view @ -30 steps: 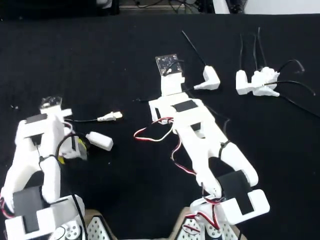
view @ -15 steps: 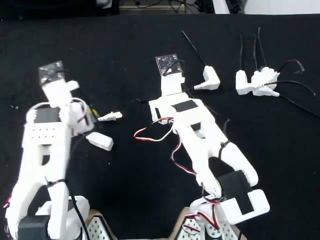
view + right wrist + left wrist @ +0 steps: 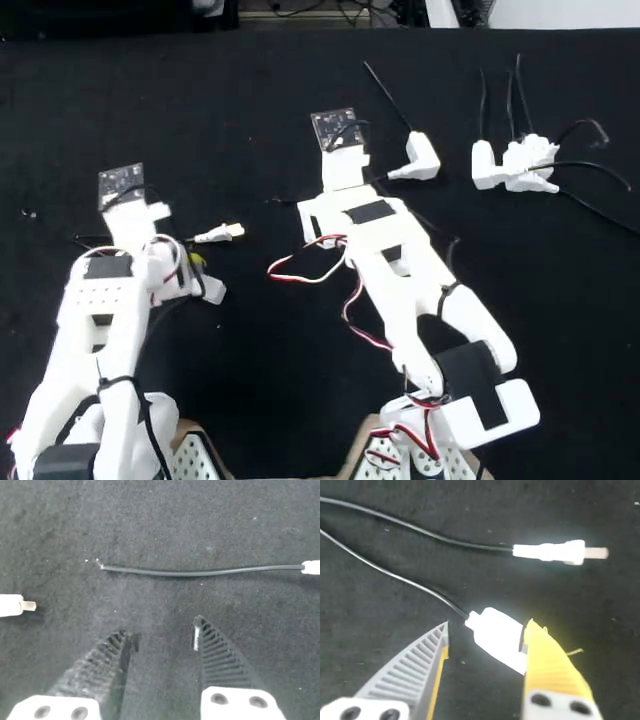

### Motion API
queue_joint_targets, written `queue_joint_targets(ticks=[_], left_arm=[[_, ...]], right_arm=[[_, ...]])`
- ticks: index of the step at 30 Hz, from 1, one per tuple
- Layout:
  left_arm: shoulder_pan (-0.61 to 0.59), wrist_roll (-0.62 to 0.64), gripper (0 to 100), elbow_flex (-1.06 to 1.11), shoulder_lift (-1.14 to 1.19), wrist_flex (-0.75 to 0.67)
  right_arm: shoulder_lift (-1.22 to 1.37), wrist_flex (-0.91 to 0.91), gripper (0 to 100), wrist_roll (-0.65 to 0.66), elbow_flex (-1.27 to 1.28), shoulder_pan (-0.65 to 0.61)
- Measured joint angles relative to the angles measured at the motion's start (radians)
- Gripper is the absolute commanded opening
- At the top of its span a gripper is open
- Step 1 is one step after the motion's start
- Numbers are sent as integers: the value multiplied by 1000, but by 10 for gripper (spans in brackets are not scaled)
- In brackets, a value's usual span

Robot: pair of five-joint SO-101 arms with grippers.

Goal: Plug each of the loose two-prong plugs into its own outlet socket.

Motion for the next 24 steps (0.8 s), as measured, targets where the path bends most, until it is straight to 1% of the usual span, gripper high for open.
queue_joint_targets(ticks=[3,6,9,14,19,21,24], left_arm=[[-68,-40,234,-3,0,31],[-155,-86,234,-9,8,130],[-206,-130,235,-44,11,221],[-261,-198,235,-107,12,302],[-245,-341,236,-115,15,362],[-206,-373,236,-98,15,364],[-115,-382,236,-51,15,344]], right_arm=[[0,0,173,0,0,0],[0,0,173,0,0,0],[0,0,173,0,0,0],[0,0,173,0,0,0],[0,-2,173,0,0,0],[0,-2,173,0,0,0],[0,-2,173,0,0,0]])
